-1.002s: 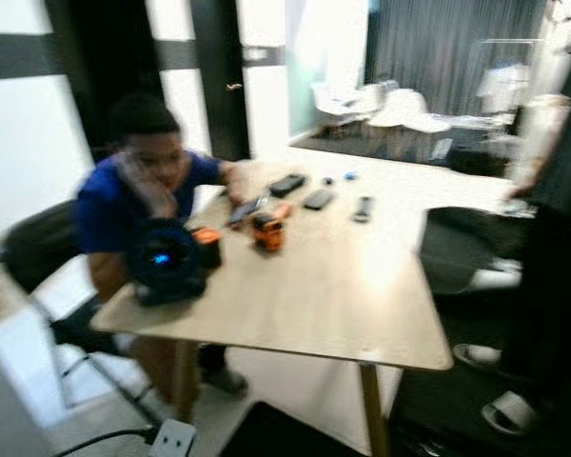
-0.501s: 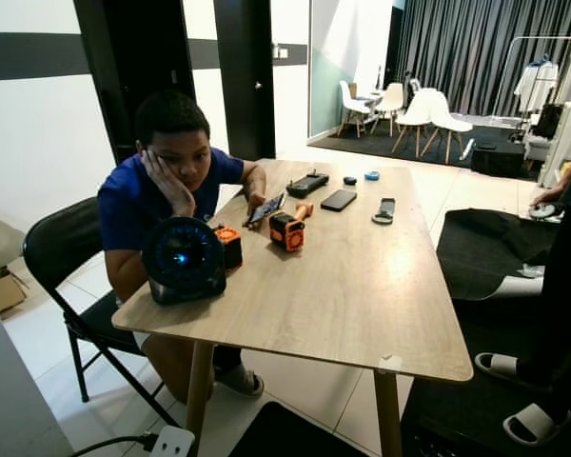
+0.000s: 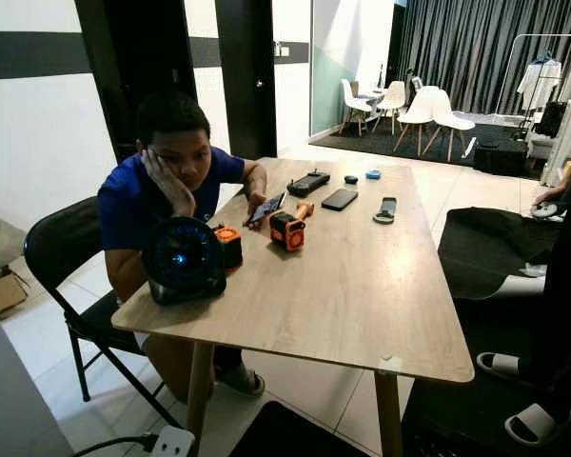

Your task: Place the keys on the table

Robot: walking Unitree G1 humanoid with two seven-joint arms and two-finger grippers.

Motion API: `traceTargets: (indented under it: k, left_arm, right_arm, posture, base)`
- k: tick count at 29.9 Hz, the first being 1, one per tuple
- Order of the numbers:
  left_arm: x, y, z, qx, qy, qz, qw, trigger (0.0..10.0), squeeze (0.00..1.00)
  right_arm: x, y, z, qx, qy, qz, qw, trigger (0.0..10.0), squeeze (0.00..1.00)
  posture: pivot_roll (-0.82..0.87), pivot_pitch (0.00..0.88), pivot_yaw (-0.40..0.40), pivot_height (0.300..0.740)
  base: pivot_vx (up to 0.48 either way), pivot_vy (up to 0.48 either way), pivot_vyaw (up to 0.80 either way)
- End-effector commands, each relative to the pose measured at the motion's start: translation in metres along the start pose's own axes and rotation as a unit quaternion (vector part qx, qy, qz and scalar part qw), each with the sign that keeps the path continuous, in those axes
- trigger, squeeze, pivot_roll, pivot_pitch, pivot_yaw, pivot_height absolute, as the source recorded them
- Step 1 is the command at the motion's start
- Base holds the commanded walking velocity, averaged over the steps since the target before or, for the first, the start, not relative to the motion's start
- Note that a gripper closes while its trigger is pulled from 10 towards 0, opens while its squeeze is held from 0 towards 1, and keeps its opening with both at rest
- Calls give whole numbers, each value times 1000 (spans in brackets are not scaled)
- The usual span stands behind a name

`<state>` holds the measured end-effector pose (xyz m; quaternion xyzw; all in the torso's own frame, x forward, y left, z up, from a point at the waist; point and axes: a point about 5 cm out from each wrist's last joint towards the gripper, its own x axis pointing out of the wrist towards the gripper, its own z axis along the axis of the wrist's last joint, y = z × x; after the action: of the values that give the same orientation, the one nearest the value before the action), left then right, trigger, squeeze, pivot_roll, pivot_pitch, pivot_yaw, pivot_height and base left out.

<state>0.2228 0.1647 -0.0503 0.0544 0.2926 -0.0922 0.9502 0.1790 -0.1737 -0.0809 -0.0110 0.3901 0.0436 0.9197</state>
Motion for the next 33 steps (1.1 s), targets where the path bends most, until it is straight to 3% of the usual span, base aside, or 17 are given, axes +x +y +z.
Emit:
traceTargets:
  k: [1,20,33]
  left_arm:
    - [-1,1,-2,-9,-2,3,1000,10000,0]
    - [-1,1,-1,-11,-4,-4,1000,10000,0]
    - [-1,0,-1,-9,-4,-8,1000,10000,0]
  right_arm:
    - [0,2,-1,0,0,5,1000,10000,0]
    - [0,3,0,0,-1,5,1000,10000,0]
    - [0,3,-1,-1,1,5,1000,10000,0]
  posture:
    - [65,0,3,740]
    - [65,0,5,740]
    - [64,0,6,740]
  base:
    - [0,0,0]
    - [-13,0,0]
    - [-290,0,0]
